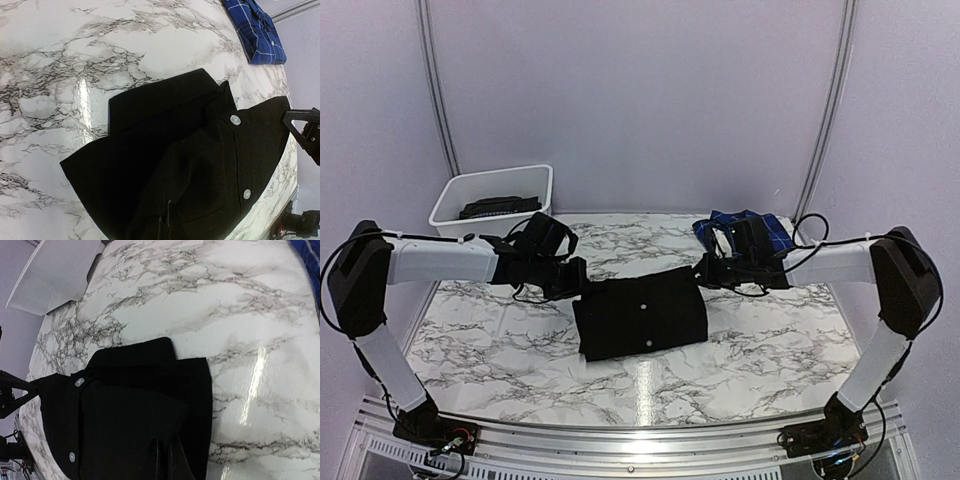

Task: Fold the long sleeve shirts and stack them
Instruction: Fold the 2/3-rectangle-folded shirt at the center of the board.

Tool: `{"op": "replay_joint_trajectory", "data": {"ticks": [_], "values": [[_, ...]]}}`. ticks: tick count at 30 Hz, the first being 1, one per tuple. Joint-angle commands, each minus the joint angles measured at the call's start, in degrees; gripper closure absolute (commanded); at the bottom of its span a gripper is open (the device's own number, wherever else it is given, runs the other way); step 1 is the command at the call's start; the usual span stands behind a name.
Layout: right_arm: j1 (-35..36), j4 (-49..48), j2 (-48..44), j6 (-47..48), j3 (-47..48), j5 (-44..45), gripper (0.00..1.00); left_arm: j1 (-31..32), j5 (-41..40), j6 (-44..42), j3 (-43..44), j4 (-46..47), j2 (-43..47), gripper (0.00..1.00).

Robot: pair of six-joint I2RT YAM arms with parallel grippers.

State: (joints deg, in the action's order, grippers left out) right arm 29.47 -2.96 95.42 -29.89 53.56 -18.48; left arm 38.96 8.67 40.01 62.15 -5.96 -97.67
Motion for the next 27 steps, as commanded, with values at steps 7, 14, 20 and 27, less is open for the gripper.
{"op": "replay_joint_trajectory", "data": {"ticks": [7,14,20,27], "values": [[0.5,-10.1,13.9,3.8,13.5,5.7,1.00,-3.7,-8.3,-0.2,2.2,-2.3,-1.3,1.00],[2.0,-11.6,14.7,4.0,17.9,6.9,1.00,-4.3,-8.3,-1.6,4.6,-3.3,-1.2,1.00],[3.2,-13.5,16.6,5.1,23.1,9.8,1.00,-6.7,-11.3,-1.5,5.2,-4.2,-1.1,1.00],[3.1,-4.7,37.7,6.4,48.0,8.0,1.00,-12.0,-15.9,-0.3,7.6,-4.4,-11.3,1.00]]}}
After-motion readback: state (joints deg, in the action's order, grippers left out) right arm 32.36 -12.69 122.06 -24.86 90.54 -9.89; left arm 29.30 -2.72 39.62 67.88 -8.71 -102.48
